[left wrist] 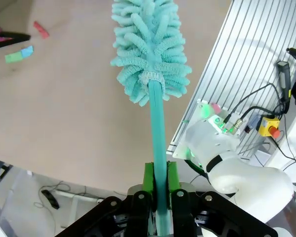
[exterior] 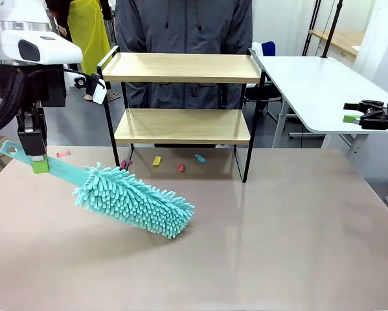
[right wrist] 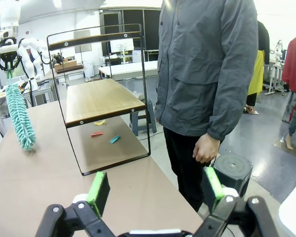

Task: Clean the shelf.
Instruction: Clean the specific section of the Shelf indicated by the human with the Duster.

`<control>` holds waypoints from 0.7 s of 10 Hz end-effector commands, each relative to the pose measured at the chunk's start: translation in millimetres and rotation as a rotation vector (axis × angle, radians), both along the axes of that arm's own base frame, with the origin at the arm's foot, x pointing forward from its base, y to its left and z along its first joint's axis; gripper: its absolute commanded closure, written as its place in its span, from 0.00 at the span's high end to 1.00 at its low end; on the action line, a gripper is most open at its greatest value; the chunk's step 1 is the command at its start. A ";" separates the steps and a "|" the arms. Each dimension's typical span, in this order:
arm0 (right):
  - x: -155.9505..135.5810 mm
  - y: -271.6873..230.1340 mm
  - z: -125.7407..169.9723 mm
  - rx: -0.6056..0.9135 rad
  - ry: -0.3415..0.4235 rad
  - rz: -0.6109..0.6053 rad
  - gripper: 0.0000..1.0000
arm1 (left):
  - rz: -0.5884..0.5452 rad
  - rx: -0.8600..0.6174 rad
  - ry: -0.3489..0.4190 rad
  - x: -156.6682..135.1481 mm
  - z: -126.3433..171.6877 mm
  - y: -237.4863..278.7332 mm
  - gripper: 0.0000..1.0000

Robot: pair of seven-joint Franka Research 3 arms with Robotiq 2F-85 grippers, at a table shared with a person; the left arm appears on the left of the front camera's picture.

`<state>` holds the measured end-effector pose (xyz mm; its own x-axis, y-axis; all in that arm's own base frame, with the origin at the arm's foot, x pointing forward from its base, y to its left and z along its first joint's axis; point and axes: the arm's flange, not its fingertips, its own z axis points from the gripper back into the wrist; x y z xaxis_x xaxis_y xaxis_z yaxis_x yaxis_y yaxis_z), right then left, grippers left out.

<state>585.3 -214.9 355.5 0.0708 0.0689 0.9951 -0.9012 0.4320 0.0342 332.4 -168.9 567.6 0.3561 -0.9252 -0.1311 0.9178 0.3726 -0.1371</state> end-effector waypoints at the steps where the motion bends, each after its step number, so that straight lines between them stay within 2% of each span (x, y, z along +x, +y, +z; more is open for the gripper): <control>1: 0.4 1.8 2.1 0.000 -0.004 0.002 1.00 | 0.008 -0.006 -0.004 0.1 3.5 -0.7 0.13; 7: 0.4 1.8 2.1 0.000 -0.004 0.002 1.00 | 0.008 -0.006 -0.004 0.1 3.5 -0.7 0.13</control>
<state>585.3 -214.9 355.5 0.0709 0.0689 0.9951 -0.9012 0.4320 0.0342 332.4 -169.0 567.6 0.3561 -0.9252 -0.1311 0.9178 0.3727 -0.1372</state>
